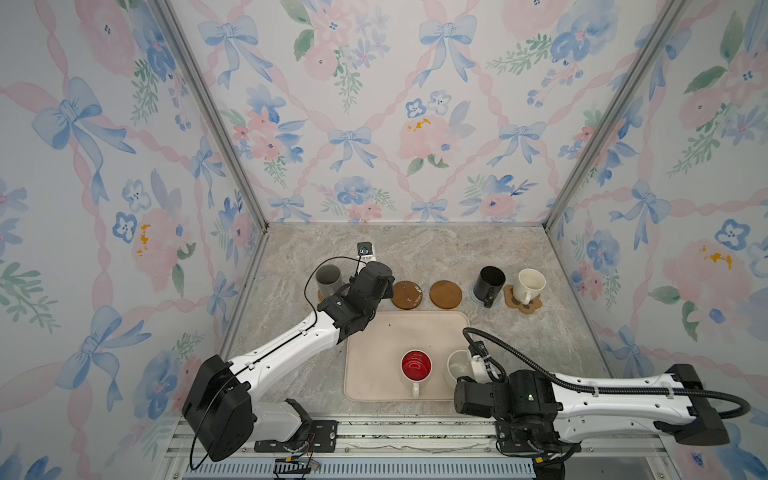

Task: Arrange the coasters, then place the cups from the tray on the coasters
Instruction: 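Close the right gripper on the speckled white mug's rim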

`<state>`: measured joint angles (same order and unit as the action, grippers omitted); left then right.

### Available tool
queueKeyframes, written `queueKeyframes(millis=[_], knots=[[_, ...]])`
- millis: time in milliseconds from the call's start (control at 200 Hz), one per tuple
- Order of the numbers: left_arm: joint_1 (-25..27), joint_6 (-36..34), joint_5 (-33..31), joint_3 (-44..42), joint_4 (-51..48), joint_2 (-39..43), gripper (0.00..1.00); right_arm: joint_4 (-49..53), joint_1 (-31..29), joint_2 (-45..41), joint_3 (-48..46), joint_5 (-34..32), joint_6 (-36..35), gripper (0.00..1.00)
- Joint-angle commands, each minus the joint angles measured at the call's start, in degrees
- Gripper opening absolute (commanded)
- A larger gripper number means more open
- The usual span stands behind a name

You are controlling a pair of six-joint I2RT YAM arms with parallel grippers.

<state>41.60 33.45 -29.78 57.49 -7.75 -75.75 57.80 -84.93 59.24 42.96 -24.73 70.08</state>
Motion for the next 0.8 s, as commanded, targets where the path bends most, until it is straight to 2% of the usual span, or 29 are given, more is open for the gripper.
queueKeyframes(millis=[0,285,795], knots=[[0.32,-0.91,-0.45,0.14,0.54,-0.54,0.42,-2.94,-0.68,1.45,-1.38,2.20,-0.65,0.69],[0.28,-1.20,0.23,0.55,0.51,-0.93,0.42,-6.62,2.39,2.55,-3.34,5.11,-2.63,0.71],[0.32,-1.55,0.27,0.82,0.43,-1.55,0.42,-7.97,6.63,1.67,-5.08,5.90,-4.78,0.51]])
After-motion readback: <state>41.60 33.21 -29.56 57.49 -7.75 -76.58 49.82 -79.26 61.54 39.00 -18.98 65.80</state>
